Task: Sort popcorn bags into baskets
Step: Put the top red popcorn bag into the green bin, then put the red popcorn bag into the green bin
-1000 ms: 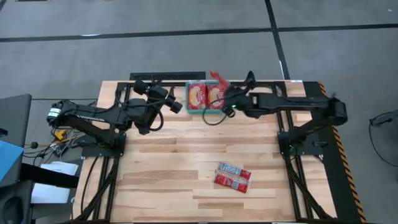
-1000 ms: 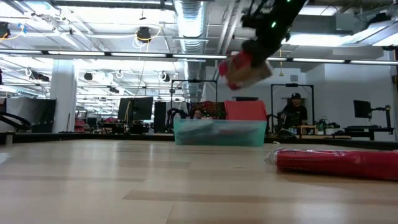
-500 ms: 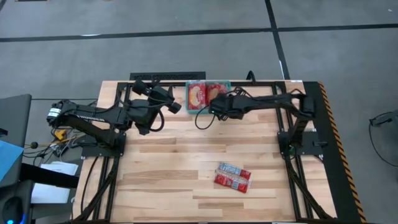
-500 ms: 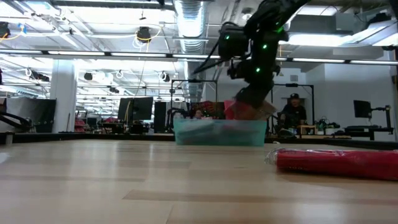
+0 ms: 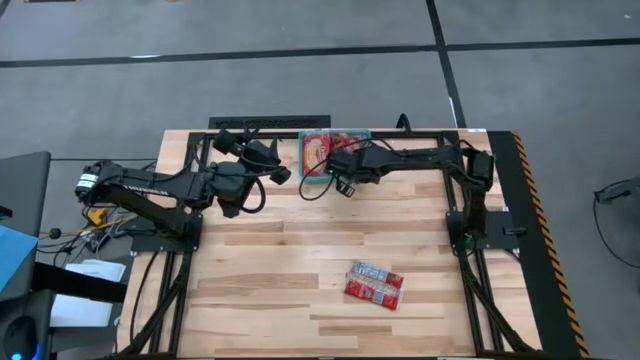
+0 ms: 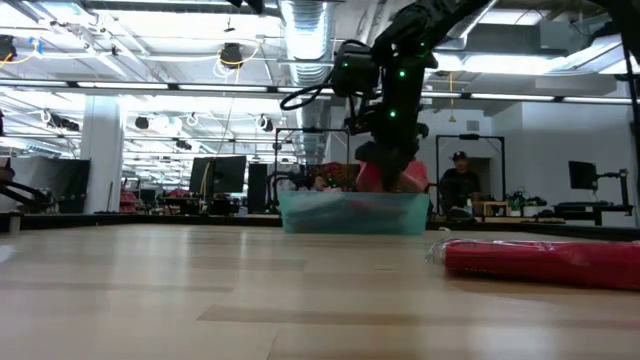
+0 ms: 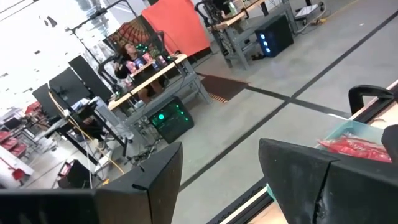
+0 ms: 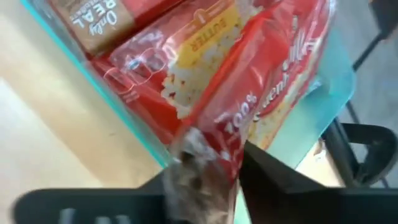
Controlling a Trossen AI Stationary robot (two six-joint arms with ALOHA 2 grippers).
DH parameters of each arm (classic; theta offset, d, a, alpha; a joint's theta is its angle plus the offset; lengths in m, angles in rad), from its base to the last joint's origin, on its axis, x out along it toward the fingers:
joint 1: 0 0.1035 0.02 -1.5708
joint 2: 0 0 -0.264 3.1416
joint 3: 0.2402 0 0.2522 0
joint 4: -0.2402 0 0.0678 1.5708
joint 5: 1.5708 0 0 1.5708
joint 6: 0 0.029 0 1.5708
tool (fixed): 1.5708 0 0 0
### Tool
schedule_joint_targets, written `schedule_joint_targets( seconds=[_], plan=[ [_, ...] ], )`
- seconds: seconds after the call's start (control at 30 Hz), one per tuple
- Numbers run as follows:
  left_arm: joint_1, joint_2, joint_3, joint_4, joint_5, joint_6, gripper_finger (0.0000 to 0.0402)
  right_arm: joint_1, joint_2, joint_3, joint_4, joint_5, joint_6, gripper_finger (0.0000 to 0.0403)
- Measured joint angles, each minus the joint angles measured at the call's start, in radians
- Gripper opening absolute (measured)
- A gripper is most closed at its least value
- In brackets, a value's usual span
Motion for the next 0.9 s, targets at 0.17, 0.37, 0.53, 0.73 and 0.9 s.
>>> schedule_joint_targets(
  seconds=[0.17,0.37,0.53,0.73,0.9],
  plan=[
    [0.0,0.0,0.0,0.0,0.007,0.0,0.0204,-0.017,-0.007,0.0,0.015,-0.119,-0.032,0.0203],
    [0.003,0.0,0.0,-0.012,0.008,0.0,0.0204,-0.019,-0.056,-0.002,0.002,-0.207,-0.034,0.027],
    [0.032,0.0,0.0,-0.082,0.053,-0.076,0.0204,-0.011,-0.136,0.0,0.017,-0.206,-0.028,0.0276],
    [0.066,-0.002,0.0,-0.23,0.235,-0.28,0.0204,-0.004,-0.286,0.0,-0.046,-0.244,-0.025,0.0276],
    [0.129,-0.007,0.0,-0.37,0.63,-0.582,0.0204,0.075,-0.446,0.0,-0.169,-0.357,0.068,0.0276]
  ],
)
